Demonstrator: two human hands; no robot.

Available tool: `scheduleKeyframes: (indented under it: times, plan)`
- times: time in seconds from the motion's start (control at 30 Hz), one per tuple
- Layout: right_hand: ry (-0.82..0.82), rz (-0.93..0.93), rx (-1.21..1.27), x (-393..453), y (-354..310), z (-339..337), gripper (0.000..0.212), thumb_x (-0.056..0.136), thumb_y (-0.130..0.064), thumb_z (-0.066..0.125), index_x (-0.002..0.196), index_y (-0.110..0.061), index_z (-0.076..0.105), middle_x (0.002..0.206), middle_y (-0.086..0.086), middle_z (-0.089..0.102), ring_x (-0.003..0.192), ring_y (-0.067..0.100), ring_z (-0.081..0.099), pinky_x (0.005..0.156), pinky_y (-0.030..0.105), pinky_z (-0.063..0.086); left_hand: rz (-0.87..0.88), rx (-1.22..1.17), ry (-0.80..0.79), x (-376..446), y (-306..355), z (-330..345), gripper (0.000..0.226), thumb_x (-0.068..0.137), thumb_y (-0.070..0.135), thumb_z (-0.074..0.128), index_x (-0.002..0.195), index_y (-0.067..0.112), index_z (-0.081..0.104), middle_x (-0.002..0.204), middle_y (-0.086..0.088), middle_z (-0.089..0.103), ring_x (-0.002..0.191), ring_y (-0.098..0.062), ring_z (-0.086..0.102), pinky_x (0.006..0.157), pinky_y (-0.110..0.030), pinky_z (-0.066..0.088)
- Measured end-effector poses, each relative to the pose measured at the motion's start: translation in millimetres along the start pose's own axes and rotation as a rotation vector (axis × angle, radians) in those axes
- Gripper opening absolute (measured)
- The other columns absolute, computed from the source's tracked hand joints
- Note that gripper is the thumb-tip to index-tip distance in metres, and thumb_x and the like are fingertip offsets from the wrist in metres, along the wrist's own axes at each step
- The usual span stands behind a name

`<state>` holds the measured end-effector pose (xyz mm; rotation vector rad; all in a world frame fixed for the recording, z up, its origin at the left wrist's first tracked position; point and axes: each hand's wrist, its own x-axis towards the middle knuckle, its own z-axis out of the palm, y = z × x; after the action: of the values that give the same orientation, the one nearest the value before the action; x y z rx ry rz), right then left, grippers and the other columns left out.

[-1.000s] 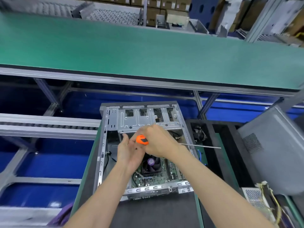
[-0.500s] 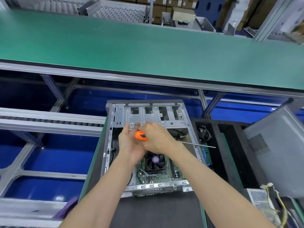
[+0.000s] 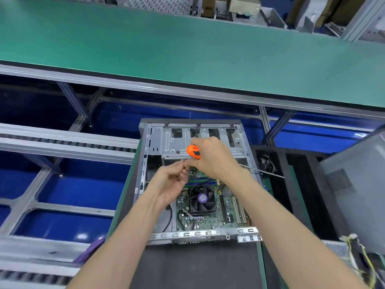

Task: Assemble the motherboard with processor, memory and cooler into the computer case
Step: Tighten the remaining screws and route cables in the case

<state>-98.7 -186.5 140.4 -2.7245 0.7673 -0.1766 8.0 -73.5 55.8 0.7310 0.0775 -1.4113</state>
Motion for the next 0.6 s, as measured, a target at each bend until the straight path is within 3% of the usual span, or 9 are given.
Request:
scheduleKeyframes:
  times: [0.07, 0.17, 0.27, 0.4, 0.5, 0.6]
  plan:
    - [-0.005, -0.029, -0.035, 2, -1, -2, 0.034, 0.082, -0.038, 0.075, 0.081, -0.025, 0.043, 0.074, -0.002, 0.055, 0.071, 0.028, 0.055, 0.061, 0.035, 0.043, -0.008, -0.004, -0.001, 5, -2, 1, 0.012, 0.083, 0.001, 0.062, 0.092, -0.002, 0.069, 0.078, -0.008, 0.062, 0.063, -0.008, 0.055, 0.056, -0.015, 0.05]
    - [0.054, -0.079, -0.059, 4, -6, -3, 0.026, 0.087, -0.034, 0.07, 0.084, -0.022, 0.046, 0.072, 0.0, 0.055, 0.07, 0.028, 0.055, 0.057, 0.033, 0.037, 0.049, 0.063, 0.125, 19, -10, 0, 0.014, 0.094, -0.005, 0.054, 0.1, -0.008, 0.067, 0.083, -0.011, 0.067, 0.064, -0.009, 0.061, 0.058, -0.016, 0.053]
    - [0.075, -0.102, -0.053, 7, -14, -6, 0.024, 0.092, -0.04, 0.064, 0.093, -0.019, 0.053, 0.078, 0.005, 0.061, 0.075, 0.031, 0.057, 0.061, 0.037, 0.044, 0.107, 0.152, 0.246, 28, -18, -6, 0.018, 0.093, -0.011, 0.054, 0.107, -0.013, 0.065, 0.09, -0.016, 0.074, 0.07, -0.012, 0.07, 0.066, -0.019, 0.057]
    - [0.08, -0.211, -0.1, 11, -31, -18, 0.023, 0.097, -0.041, 0.058, 0.097, -0.02, 0.049, 0.079, 0.002, 0.059, 0.075, 0.03, 0.058, 0.059, 0.034, 0.037, 0.112, 0.203, 0.313, 36, -24, -16, 0.022, 0.089, -0.017, 0.055, 0.107, -0.011, 0.065, 0.07, -0.007, 0.072, 0.056, -0.006, 0.065, 0.068, -0.02, 0.058]
    - [0.213, -0.306, -0.034, 14, -59, -39, 0.026, 0.096, -0.045, 0.059, 0.097, -0.022, 0.047, 0.073, -0.003, 0.052, 0.065, 0.027, 0.051, 0.056, 0.033, 0.037, 0.115, 0.164, 0.358, 39, -24, -21, 0.017, 0.089, -0.014, 0.059, 0.103, -0.008, 0.066, 0.073, -0.008, 0.074, 0.06, -0.008, 0.068, 0.064, -0.018, 0.057]
    - [0.339, -0.343, 0.12, 19, -88, -60, 0.03, 0.093, -0.049, 0.06, 0.096, -0.02, 0.053, 0.069, -0.001, 0.057, 0.063, 0.029, 0.049, 0.057, 0.035, 0.042, 0.115, 0.193, 0.381, 38, -24, -18, 0.009, 0.091, -0.013, 0.058, 0.095, -0.008, 0.064, 0.07, -0.007, 0.072, 0.059, -0.008, 0.065, 0.065, -0.02, 0.055]
